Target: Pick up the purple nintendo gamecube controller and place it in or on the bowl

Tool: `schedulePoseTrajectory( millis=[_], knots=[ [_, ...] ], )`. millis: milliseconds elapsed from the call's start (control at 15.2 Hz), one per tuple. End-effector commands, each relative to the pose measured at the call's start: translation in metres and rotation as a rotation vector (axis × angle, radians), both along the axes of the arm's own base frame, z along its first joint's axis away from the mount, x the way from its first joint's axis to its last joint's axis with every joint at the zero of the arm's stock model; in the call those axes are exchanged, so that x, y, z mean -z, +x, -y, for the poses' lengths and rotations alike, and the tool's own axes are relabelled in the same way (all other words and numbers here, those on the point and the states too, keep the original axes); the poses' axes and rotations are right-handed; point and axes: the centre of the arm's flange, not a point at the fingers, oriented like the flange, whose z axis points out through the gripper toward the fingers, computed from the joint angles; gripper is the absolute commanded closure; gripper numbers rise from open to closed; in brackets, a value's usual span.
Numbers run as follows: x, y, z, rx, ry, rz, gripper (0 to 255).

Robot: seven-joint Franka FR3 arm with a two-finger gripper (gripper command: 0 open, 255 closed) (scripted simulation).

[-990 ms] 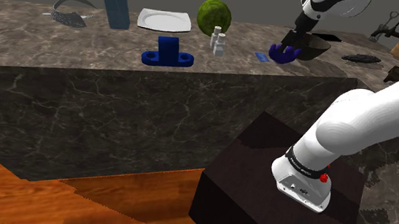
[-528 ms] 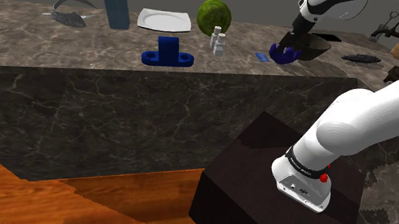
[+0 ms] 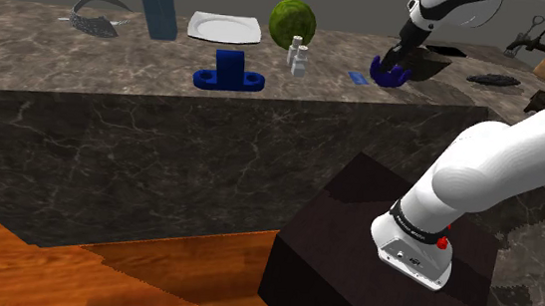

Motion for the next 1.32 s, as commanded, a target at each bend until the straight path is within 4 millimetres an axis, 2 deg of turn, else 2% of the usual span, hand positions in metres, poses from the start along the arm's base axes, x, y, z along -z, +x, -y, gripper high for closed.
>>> schedulePoseTrajectory(
  millis=[0, 198, 1254],
  knots=[
    [0.002, -0.001, 0.0, 0.001, 0.003, -0.005, 255],
    [0.003, -0.002, 0.002, 0.001, 0.003, -0.005, 255],
    [-0.082, -0.002, 0.002, 0.001, 0.003, -0.005, 255]
  ],
)
